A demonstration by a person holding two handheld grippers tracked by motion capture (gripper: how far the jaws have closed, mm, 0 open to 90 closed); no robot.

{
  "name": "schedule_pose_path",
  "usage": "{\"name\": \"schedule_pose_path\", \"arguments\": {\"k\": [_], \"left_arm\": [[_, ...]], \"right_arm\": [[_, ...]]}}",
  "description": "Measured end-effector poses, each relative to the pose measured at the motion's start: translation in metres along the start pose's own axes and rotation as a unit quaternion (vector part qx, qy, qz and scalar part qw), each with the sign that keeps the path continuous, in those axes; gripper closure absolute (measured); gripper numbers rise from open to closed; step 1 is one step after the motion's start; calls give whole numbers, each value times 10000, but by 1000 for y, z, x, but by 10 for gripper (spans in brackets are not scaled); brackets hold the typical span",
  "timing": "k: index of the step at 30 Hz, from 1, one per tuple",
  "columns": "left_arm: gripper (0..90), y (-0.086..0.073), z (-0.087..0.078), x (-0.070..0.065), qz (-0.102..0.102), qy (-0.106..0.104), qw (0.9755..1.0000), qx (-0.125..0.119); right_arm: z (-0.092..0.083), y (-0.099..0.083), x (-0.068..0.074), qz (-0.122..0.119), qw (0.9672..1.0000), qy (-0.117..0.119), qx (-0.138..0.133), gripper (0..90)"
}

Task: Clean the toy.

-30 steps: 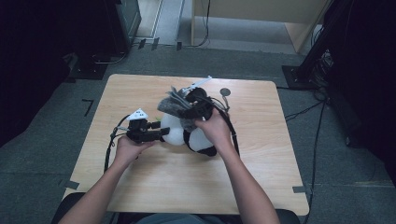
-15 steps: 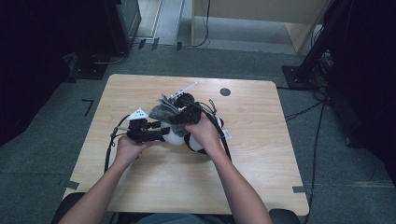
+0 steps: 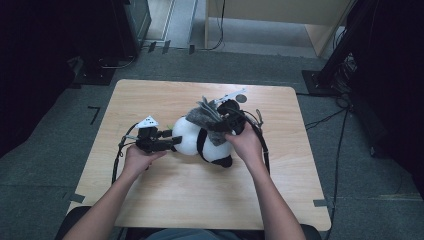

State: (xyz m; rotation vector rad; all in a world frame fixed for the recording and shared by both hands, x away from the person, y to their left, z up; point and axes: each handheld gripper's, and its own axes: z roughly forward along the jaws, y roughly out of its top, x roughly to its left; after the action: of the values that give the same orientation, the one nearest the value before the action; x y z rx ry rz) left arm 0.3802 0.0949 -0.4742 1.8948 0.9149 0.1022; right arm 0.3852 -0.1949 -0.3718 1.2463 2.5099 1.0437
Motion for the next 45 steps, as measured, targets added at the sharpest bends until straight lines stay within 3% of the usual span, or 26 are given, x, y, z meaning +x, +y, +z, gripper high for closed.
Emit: {"name": "schedule_pose_path", "arguments": {"k": [14, 17, 19, 21, 23, 27, 31, 33, 37, 41, 45], "left_arm": [[439, 3, 0, 3, 32, -183, 9998, 107], [405, 4, 2, 8, 30, -411, 9989, 230], [322, 4, 7, 12, -28, -555, 9972, 510], [230, 2, 13, 20, -93, -784, 9939, 766], [200, 0, 18, 25, -193, -950, 9929, 696], [173, 2, 24, 24, -11, -1144, 9918, 573], [170, 2, 28, 14, 176, -897, 9941, 591], [226, 3, 26, 12, 97, -809, 9947, 623], [343, 1, 23, 6, 214, -634, 9961, 574], [383, 1, 20, 2, 136, -555, 9967, 584], [403, 0, 18, -2, 40, -439, 9971, 624]], "right_arm": [[-38, -46, -41, 585, 9979, -243, -157, 656], [-36, -55, -50, 738, 9969, -206, -153, 661], [-31, -58, -53, 715, 9973, -140, -114, 661], [-26, -59, -55, 626, 9979, -90, -97, 660], [-23, -58, -57, 632, 9979, -34, -102, 664], [-18, -57, -60, 553, 9984, -10, -103, 666], [-12, -56, -61, 556, 9984, -5, -136, 667], [-12, -56, -61, 586, 9982, -11, -152, 667], [-23, -51, -58, 563, 9979, -125, -293, 673], [-38, -39, -39, 446, 9960, 49, -767, 676], [-32, -31, -16, 200, 9962, 260, -804, 674]]}}
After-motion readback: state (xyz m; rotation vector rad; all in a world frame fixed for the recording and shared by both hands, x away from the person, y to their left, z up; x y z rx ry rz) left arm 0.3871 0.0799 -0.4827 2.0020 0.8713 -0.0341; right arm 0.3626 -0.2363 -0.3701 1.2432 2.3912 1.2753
